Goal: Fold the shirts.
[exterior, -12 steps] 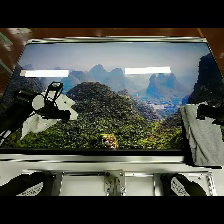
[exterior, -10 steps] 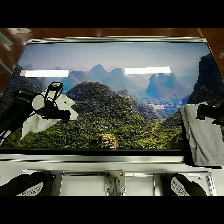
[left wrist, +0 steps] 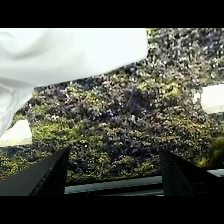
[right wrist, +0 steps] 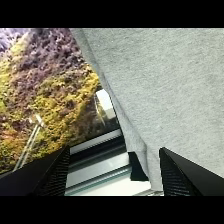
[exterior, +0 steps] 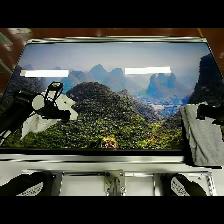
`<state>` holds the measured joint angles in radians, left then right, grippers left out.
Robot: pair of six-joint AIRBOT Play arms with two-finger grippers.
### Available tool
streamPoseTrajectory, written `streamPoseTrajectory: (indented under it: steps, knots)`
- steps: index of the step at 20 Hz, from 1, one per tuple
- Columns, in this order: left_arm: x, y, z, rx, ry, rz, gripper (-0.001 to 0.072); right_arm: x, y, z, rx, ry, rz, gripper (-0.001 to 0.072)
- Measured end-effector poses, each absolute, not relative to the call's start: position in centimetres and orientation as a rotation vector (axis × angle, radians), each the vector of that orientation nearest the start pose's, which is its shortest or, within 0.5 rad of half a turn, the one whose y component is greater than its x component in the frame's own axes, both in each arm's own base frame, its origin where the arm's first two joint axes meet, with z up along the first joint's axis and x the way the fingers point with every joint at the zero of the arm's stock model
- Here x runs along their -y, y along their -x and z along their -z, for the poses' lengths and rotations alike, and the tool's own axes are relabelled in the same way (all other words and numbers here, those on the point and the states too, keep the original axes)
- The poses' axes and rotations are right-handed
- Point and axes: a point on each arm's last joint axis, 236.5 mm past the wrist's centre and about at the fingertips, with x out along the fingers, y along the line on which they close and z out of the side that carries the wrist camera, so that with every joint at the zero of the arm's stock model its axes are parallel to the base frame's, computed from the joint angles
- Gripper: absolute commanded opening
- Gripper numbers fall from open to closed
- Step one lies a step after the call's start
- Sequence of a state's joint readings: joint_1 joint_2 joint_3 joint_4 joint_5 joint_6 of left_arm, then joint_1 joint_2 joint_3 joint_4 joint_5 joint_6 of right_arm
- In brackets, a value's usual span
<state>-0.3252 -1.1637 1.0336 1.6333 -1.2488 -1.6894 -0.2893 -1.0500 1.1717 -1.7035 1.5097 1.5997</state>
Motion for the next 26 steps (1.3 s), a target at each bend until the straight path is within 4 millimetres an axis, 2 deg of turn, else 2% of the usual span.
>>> streamPoseTrajectory:
  steps: [7, 14, 18, 19, 20, 21, 23, 26]
  knots:
    - [9.4, -31.4, -0.1, -1.364, -0.17, 0.162, 0.064, 11.5, -27.5, -7.3, -1.38, -0.125, 0.366, 0.0675]
    - [10.7, -31.7, -0.1, -1.349, -0.099, 0.177, 0.064, 12.1, -30.3, -8.0, -1.255, -0.106, 0.362, 0.0675]
    - [11.1, -31.3, -0.1, -1.367, -0.056, 0.171, 0.0639, 11.4, -32.1, -8.4, -1.184, -0.135, 0.328, 0.0675]
    - [11.1, -31.2, -0.1, -1.371, -0.054, 0.17, 0.0651, 11.1, -32.6, -8.6, -1.165, -0.15, 0.314, 0.0675]
    - [11.0, -31.2, -0.1, -1.37, -0.056, 0.167, 0.072, 10.6, -33.1, -8.7, -1.145, -0.169, 0.297, 0.0675]
    - [10.6, -31.4, -0.1, -1.366, -0.068, 0.154, 0.072, 10.0, -33.6, -8.8, -1.127, -0.194, 0.275, 0.0675]
    - [8.5, -32.1, -0.2, -1.355, -0.088, 0.09, 0.072, 9.2, -34.6, -9.2, -1.086, -0.228, 0.245, 0.0674]
    - [3.1, -32.9, -0.1, -1.362, -0.038, -0.067, 0.072, 8.7, -35.5, -9.6, -1.047, -0.252, 0.226, 0.0674]
